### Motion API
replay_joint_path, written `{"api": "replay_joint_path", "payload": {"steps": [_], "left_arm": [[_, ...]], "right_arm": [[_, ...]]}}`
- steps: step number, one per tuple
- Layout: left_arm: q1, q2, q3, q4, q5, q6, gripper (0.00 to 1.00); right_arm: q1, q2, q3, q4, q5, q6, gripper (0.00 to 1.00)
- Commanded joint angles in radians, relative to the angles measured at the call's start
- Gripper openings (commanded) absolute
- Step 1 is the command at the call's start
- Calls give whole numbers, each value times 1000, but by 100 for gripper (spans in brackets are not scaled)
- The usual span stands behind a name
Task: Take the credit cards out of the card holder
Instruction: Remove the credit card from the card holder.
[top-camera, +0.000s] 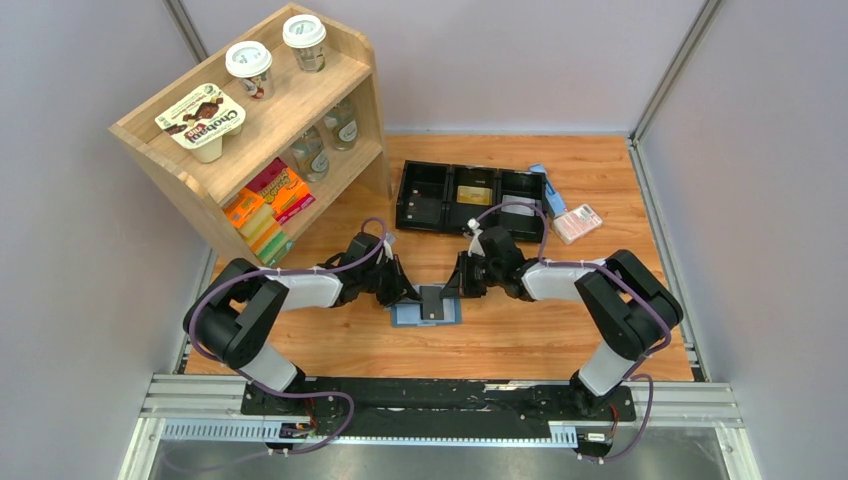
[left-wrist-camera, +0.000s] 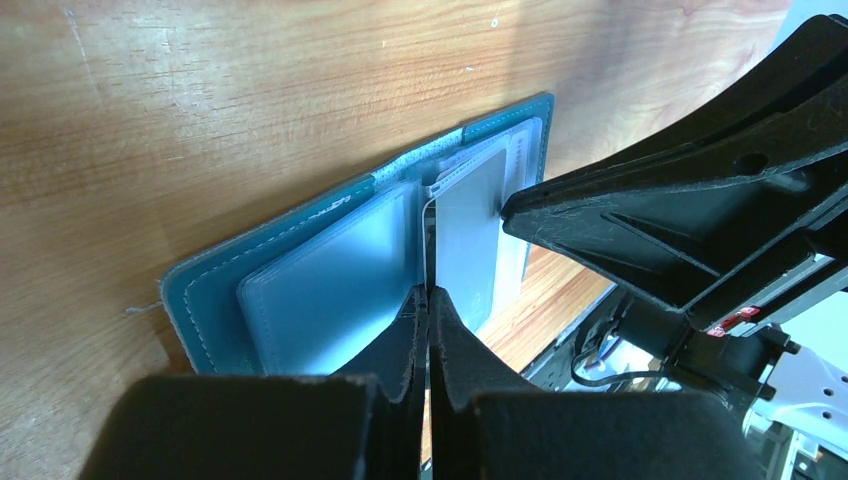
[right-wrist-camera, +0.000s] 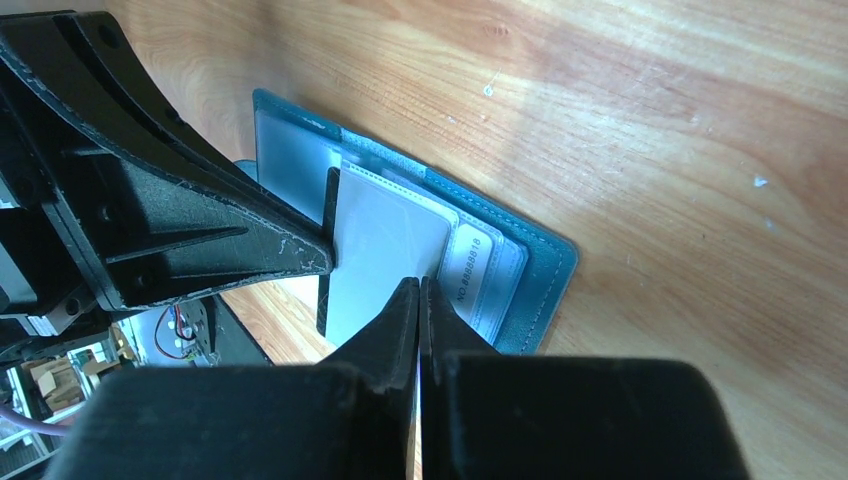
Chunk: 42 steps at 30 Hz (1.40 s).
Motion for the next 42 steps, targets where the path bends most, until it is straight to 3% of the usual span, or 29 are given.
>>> {"api": "replay_joint_path", "payload": {"steps": [1,18,35,42], "left_arm": [[7,-20,-17,12,-14,0,0],[36,-60,-53,-7,-15,13,4],[38,-48,-40,10,0,22,3],[38,-48,-40,13,0,19,3]], "right_arm": [[-11,15,-40,-14,46,-13,0],[-30,48,-41,-11,29,-21,0],[-20,-14,32,136,-182,34,7],[-16,35,23,132,-155,47,6]]}}
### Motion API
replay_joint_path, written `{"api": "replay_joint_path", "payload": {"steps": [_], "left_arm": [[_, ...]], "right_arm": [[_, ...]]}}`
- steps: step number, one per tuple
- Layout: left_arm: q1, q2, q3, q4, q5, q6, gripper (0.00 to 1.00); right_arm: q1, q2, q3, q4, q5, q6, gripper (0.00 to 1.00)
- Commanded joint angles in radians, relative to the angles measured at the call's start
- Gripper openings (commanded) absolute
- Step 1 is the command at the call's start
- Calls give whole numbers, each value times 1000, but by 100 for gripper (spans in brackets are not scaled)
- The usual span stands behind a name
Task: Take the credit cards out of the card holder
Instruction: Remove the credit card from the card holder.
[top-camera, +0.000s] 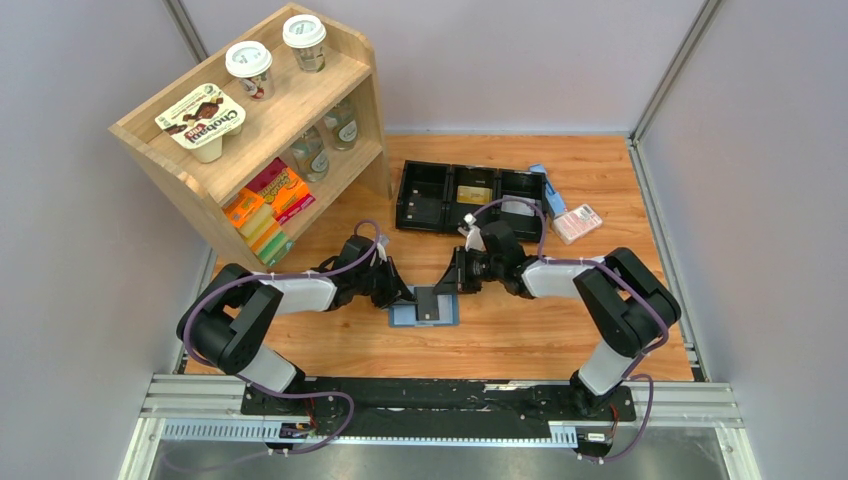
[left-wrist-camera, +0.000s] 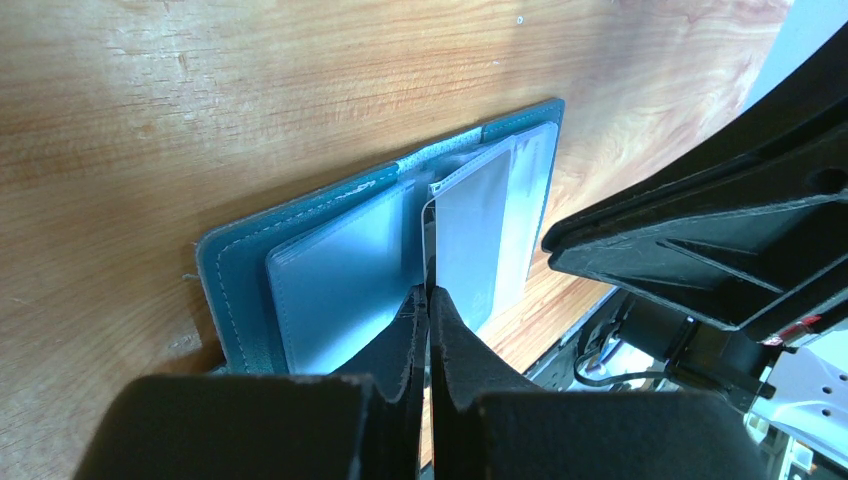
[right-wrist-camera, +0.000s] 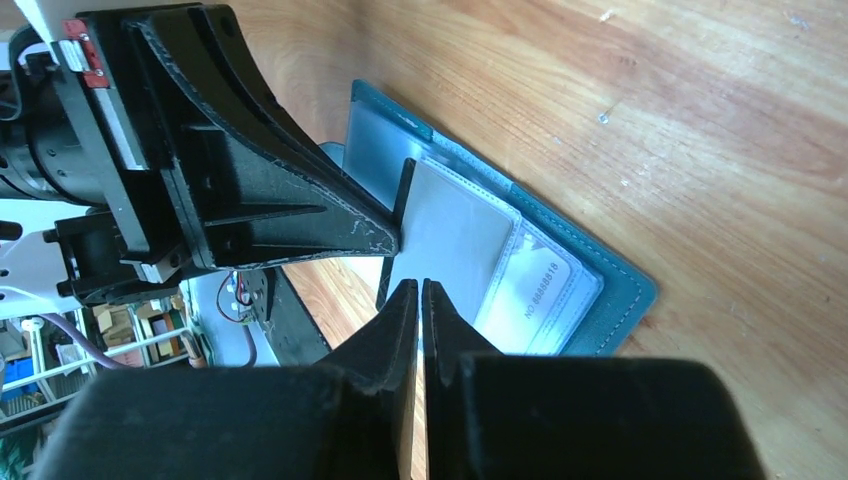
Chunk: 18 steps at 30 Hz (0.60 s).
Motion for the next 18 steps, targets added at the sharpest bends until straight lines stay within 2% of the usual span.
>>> {"api": "replay_joint_path", "payload": {"steps": [1,18], "left_arm": [[8,-10,4,0,-2,20,3],[14,-39,-16,-2,-22,7,4]], "right_arm": [[5,29,4,34,12,15,6],[-7,78,-53,-46,110,-23,0]]}}
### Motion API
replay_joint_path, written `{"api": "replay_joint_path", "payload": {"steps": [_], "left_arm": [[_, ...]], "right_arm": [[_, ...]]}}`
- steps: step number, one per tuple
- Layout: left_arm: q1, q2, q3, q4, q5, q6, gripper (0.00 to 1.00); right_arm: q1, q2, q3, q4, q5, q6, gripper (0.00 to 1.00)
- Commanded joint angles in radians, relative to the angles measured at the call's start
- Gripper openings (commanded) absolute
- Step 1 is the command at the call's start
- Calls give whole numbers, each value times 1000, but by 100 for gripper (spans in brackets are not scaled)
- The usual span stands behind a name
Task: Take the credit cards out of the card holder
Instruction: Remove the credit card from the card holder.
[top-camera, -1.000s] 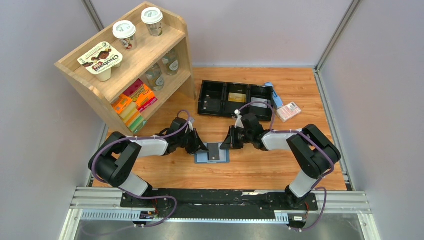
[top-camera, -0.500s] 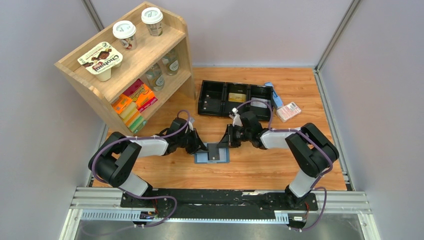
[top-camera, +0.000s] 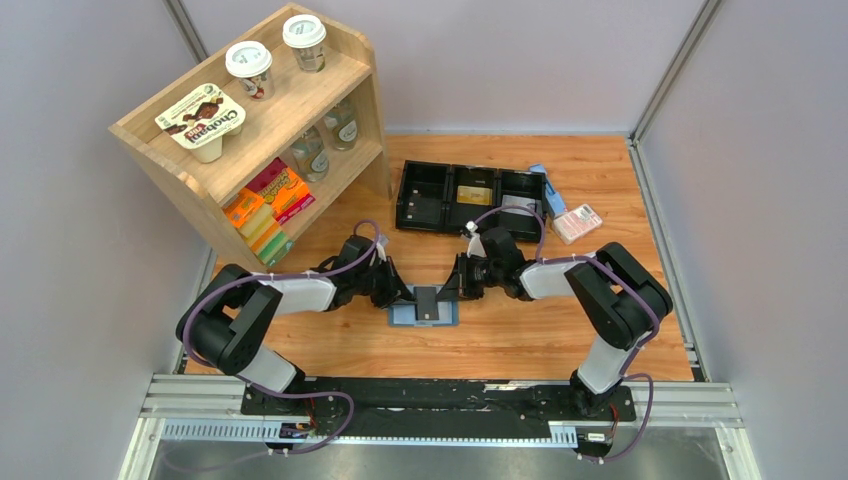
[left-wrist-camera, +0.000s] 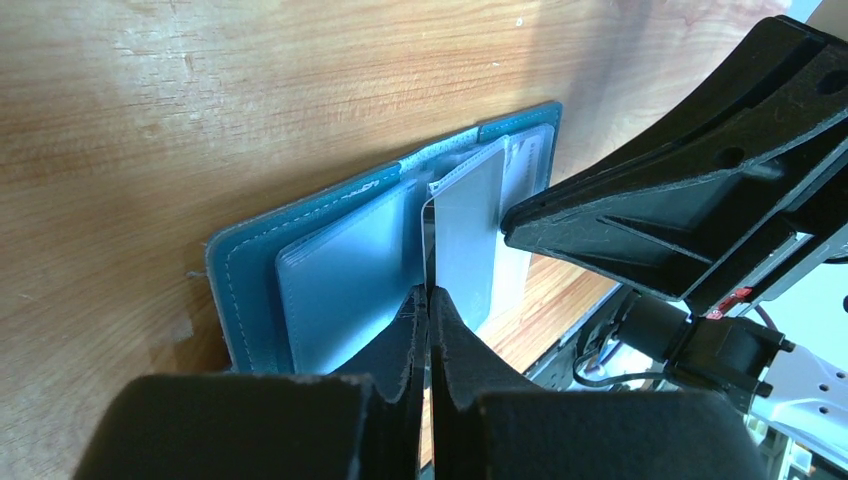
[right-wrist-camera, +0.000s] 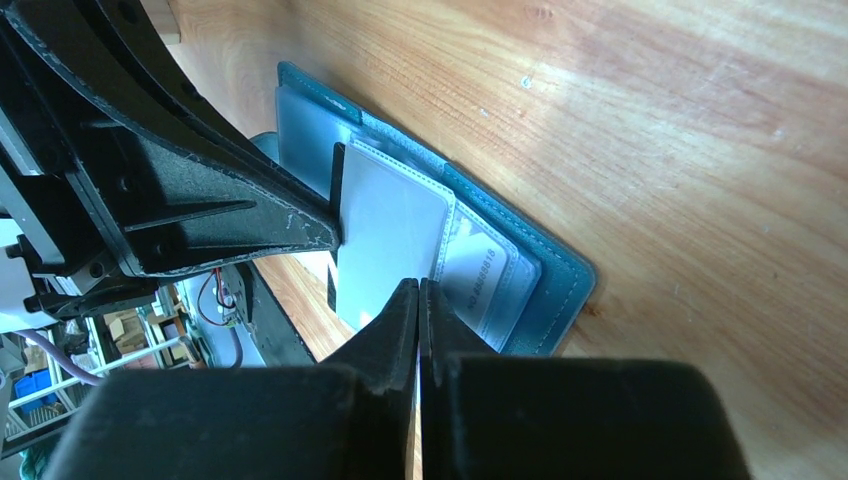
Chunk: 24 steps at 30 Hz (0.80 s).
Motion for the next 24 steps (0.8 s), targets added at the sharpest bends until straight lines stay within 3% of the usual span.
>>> {"api": "replay_joint_path", "payload": {"steps": [1,24], "left_arm": [[13,-43,-21,14,-25,5,5],[22,-49,-58,74,-3,-21,25]], "right_arm": [[-4,19,-27,-63,99,-36,0],[-4,-8,-4,-46,64,-27,2]]}}
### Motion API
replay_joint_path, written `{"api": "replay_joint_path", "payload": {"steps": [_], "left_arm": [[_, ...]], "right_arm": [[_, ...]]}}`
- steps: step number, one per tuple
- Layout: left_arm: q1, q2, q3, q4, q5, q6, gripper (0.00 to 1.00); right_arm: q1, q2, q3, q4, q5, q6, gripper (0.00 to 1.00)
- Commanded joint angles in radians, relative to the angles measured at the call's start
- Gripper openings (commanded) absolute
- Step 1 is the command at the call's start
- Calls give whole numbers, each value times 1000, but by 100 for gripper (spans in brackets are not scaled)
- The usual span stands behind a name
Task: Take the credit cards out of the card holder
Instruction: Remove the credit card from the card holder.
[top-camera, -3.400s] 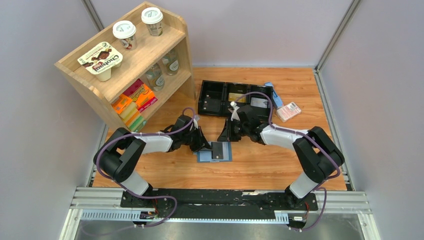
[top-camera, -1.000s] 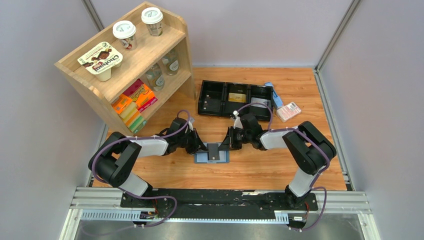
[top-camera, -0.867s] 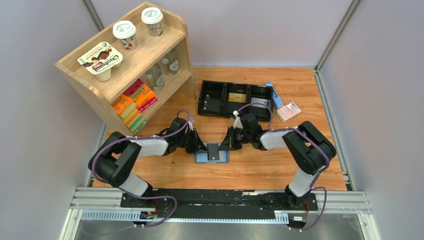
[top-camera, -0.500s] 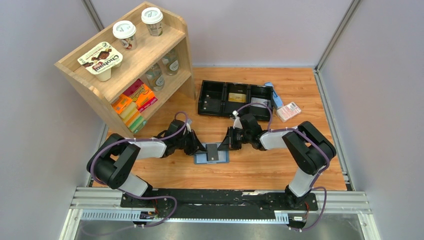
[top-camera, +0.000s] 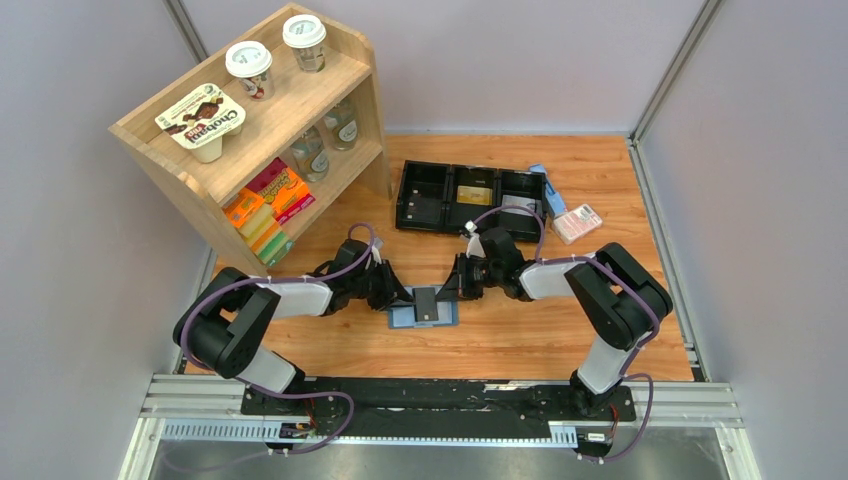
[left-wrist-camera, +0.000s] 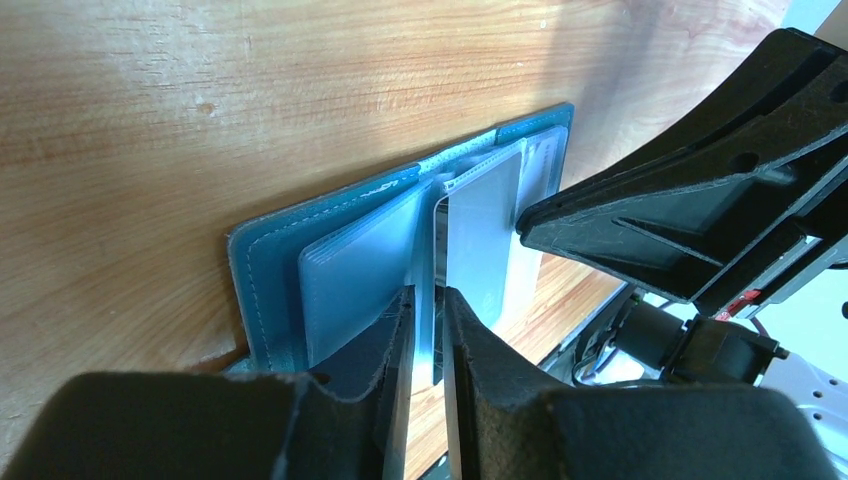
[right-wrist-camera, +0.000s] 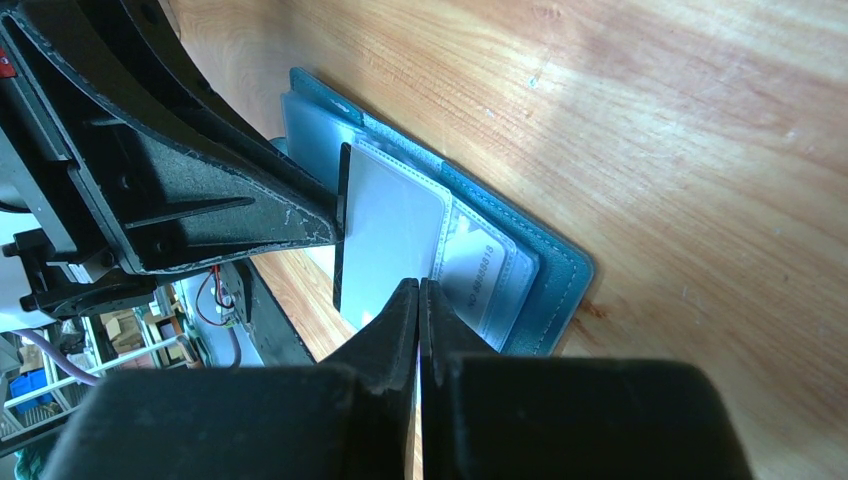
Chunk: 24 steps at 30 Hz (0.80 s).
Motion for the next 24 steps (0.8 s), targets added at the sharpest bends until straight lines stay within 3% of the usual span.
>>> {"api": "replay_joint_path", "payload": {"steps": [1,7,13,24], "left_arm": [[5,-24,-6,35,8,1,25],[7,2,-8,72,27,-14,23],[7,12,-13,98,36,-24,15],[7,45,-16,129,50,-37,16]], "right_arm": [[-5,-4,-6,-47,60,-27,2],[-5,-7,-9,-41,58,-22,2],[-5,-10,-12,-43,56,-22,2],[-5,-10,-15,-40,57,-21,2]]}}
